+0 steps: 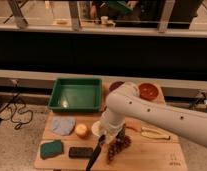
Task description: Place brush in paper cup
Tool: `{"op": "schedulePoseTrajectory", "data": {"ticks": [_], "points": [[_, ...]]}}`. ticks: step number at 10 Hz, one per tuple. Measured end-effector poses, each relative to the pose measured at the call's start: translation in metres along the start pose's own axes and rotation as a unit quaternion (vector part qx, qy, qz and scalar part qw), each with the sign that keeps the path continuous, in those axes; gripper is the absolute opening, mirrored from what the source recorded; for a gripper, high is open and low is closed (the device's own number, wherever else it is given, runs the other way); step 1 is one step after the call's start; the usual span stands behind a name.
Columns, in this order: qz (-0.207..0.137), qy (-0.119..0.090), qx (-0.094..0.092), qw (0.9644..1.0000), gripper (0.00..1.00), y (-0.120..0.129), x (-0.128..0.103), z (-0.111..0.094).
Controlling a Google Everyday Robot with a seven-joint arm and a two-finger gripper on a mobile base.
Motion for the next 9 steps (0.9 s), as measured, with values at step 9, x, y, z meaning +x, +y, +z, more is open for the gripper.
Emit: {"op": "schedulePoseTrajectory", "data": {"ticks": [9], "points": [[-0.004, 0.009, 0.013, 0.9999, 0.10, -0.022, 0.022, -0.007]]}}
